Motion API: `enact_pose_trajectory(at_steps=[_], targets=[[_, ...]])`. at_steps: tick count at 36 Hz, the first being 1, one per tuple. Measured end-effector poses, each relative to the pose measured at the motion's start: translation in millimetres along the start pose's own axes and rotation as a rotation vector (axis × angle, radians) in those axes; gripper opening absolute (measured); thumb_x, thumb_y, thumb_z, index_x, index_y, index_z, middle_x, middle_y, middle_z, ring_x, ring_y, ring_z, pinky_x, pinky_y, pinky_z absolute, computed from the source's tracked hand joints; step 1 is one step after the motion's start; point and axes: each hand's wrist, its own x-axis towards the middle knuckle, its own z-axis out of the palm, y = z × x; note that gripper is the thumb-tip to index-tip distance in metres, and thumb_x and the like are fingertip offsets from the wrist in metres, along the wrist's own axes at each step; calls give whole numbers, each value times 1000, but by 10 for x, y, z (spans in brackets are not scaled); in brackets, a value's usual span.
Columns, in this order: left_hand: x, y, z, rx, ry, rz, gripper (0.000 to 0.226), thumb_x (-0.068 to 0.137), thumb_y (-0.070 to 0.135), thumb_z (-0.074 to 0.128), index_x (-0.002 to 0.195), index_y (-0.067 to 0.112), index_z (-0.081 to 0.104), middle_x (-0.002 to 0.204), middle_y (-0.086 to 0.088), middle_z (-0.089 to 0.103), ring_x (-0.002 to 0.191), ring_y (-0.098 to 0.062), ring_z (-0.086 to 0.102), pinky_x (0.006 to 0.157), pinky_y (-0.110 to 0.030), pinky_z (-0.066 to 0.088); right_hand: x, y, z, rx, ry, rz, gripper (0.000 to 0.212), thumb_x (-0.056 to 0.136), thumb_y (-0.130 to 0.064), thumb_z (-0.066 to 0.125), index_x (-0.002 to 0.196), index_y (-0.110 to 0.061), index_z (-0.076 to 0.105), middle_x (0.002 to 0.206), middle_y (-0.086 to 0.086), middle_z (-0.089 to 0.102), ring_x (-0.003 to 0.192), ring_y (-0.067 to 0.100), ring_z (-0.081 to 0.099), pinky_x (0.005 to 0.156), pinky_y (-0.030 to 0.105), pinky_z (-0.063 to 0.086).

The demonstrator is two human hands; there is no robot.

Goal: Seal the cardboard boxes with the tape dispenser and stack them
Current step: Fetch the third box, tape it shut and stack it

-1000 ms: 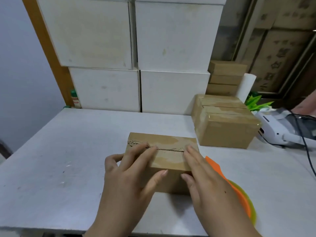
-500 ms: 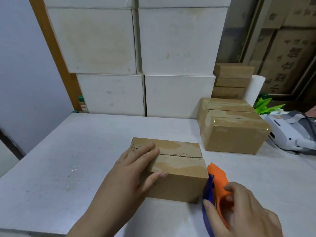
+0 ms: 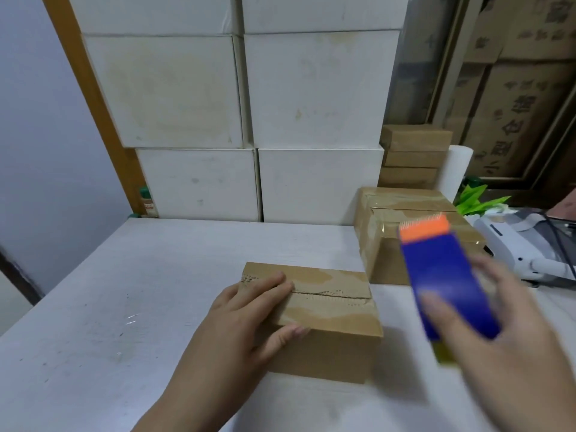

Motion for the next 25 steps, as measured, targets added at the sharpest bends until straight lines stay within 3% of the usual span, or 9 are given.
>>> enact_pose_trajectory(at_steps=[2, 4, 8, 11, 14, 17, 19, 22, 25], targets=[[41, 76, 55, 6, -2, 14, 80, 79, 97, 26, 143, 57, 51, 149, 51, 32, 139, -1, 38, 106, -11, 28, 242, -204, -122, 202, -32, -137, 47, 76, -39, 78, 116, -54, 57, 98, -32, 76, 90, -5, 74, 75, 28, 60], [65, 145, 120, 12, 1, 16, 81, 77, 99, 23, 142, 59, 50, 148, 51, 32, 137, -5, 40, 104, -17, 36, 419, -374, -155, 446, -146, -179, 50, 77, -31, 72, 126, -38, 62, 108, -19, 80, 101, 3, 76, 77, 23, 64], [71, 200, 234, 51, 38, 35, 74, 81, 97, 27, 141, 61, 49, 147, 50, 35, 135, -11, 47, 99, -26, 48, 649, -596, -50, 832, -265, 40, 33, 96, -20, 61, 126, -14, 72, 105, 3, 80, 94, 17, 75, 75, 29, 63], [85, 217, 257, 83, 71, 48, 69, 84, 94, 31, 139, 58, 52, 146, 48, 40, 131, -13, 53, 89, -26, 53, 733, -644, 80, 784, -265, 259, 45, 90, -43, 68, 121, -11, 76, 99, 6, 80, 94, 25, 77, 94, 48, 61], [98, 244, 216, 90, 68, 60, 70, 85, 92, 32, 138, 54, 57, 145, 43, 46, 127, -12, 56, 87, -26, 54, 763, -668, 178, 723, -343, 368, 67, 71, -58, 81, 121, -14, 78, 119, 16, 78, 114, 40, 73, 99, 65, 53], [98, 271, 188, 108, 40, 59, 72, 85, 92, 30, 140, 54, 55, 148, 41, 44, 129, -8, 54, 91, -22, 51, 806, -676, 224, 639, -442, 365, 57, 73, -59, 78, 110, -16, 82, 110, 15, 81, 99, 36, 75, 98, 59, 57], [89, 276, 185, 126, 19, 56, 72, 85, 93, 29, 143, 55, 51, 150, 43, 40, 132, -6, 50, 93, -21, 49, 862, -647, 247, 608, -499, 360, 42, 84, -58, 70, 92, -19, 84, 95, 10, 83, 83, 29, 79, 84, 46, 64], [65, 289, 171, 119, -6, 31, 73, 84, 94, 29, 148, 59, 40, 148, 44, 41, 134, -5, 47, 93, -22, 49, 942, -564, 245, 569, -550, 325, 43, 89, -55, 66, 69, -21, 84, 83, 7, 81, 70, 24, 78, 74, 38, 63], [53, 309, 168, 55, -8, -16, 78, 80, 96, 31, 150, 62, 29, 143, 41, 47, 135, -3, 44, 94, -25, 52, 998, -529, 221, 485, -589, 248, 41, 80, -54, 70, 92, -18, 86, 97, 18, 81, 86, 34, 73, 88, 46, 56]])
